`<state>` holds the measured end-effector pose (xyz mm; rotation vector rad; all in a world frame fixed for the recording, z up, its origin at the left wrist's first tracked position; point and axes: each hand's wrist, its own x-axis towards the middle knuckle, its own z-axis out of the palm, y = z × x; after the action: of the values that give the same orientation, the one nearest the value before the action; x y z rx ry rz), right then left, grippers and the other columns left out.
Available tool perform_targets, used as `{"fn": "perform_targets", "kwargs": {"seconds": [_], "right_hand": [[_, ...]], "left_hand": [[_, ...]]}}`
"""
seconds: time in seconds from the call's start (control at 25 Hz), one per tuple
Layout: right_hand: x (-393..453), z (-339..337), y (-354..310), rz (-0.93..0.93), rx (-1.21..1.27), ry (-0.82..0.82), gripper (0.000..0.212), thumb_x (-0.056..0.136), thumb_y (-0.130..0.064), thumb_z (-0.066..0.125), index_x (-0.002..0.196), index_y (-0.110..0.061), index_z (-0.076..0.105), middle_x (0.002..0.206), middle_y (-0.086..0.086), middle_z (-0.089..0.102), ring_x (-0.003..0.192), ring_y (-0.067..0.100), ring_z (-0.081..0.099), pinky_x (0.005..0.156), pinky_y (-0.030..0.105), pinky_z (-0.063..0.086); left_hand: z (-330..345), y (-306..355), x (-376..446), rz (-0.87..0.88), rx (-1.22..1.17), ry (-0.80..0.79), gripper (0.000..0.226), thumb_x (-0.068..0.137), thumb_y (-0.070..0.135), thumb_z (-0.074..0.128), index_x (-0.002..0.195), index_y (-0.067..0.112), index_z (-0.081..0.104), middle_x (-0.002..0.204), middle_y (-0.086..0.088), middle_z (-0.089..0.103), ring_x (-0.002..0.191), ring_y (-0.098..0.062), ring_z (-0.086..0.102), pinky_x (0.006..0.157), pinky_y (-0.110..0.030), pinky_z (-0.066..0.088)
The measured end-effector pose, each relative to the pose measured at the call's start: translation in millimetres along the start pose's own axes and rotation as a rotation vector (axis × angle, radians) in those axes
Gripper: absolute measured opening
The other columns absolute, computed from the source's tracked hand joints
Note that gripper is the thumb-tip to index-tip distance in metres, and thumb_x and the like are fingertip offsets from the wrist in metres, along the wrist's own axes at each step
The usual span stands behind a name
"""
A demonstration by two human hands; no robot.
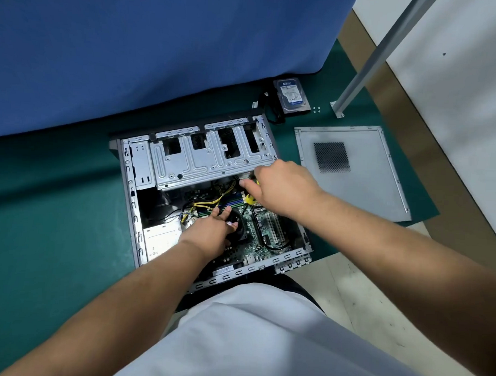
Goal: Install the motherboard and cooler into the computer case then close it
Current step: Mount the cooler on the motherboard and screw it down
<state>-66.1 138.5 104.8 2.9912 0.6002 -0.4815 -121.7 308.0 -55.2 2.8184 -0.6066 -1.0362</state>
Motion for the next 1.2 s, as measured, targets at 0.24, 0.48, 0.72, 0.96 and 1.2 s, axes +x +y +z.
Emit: {"fn": "perform_targets", "kwargs": {"seconds": [0.24, 0.48, 0.72, 0.96, 1.2], "right_hand": [[5, -5, 14, -0.190, 0.092, -0.157, 0.043, 0.100, -0.049, 0.058, 0.132, -0.021, 0.056, 0.126, 0.006, 0.055, 0.107, 0.030, 0.062, 0.081, 0.038, 0.049], [4, 0, 14, -0.126, 0.022, -0.020, 0.034, 0.104, -0.043, 0.046, 0.109, -0.019, 0.070, 0.077, 0.004, 0.057, 0.086, 0.033, 0.064, 0.066, 0.037, 0.047], [3, 10, 16, -0.144, 0.166, -0.111, 0.040, 0.104, -0.055, 0.043, 0.128, -0.025, 0.054, 0.104, 0.005, 0.057, 0.091, 0.028, 0.060, 0.071, 0.035, 0.043], [0, 20, 14, -0.220, 0.224, 0.072, 0.032, 0.104, -0.032, 0.051, 0.135, -0.026, 0.057, 0.111, 0.010, 0.064, 0.098, 0.033, 0.064, 0.078, 0.038, 0.050], [-5, 42, -15, 0.080, -0.061, 0.328, 0.048, 0.102, -0.060, 0.045, 0.106, -0.014, 0.060, 0.059, 0.007, 0.064, 0.053, 0.031, 0.065, 0.045, 0.024, 0.022]], "left_hand": [[-3, 1, -3, 0.001, 0.003, 0.000, 0.064, 0.103, 0.018, 0.052, 0.159, 0.038, 0.029, 0.172, 0.001, -0.006, 0.158, -0.030, 0.007, 0.115, -0.051, 0.037], [-5, 2, -4, -0.002, -0.012, 0.007, 0.063, 0.103, 0.019, 0.052, 0.159, 0.038, 0.030, 0.171, 0.002, -0.004, 0.158, -0.029, 0.008, 0.115, -0.050, 0.038], [-4, 1, -1, 0.007, 0.012, -0.001, 0.062, 0.103, 0.024, 0.052, 0.159, 0.037, 0.030, 0.172, -0.001, -0.004, 0.158, -0.030, 0.008, 0.114, -0.050, 0.039], [-4, -1, 0, 0.015, 0.003, 0.006, 0.061, 0.103, 0.026, 0.054, 0.158, 0.038, 0.033, 0.172, 0.000, -0.002, 0.158, -0.029, 0.011, 0.114, -0.049, 0.038], [-5, -1, -1, 0.015, -0.004, 0.017, 0.060, 0.102, 0.027, 0.056, 0.157, 0.038, 0.034, 0.172, 0.001, 0.000, 0.158, -0.029, 0.012, 0.114, -0.049, 0.038]]}}
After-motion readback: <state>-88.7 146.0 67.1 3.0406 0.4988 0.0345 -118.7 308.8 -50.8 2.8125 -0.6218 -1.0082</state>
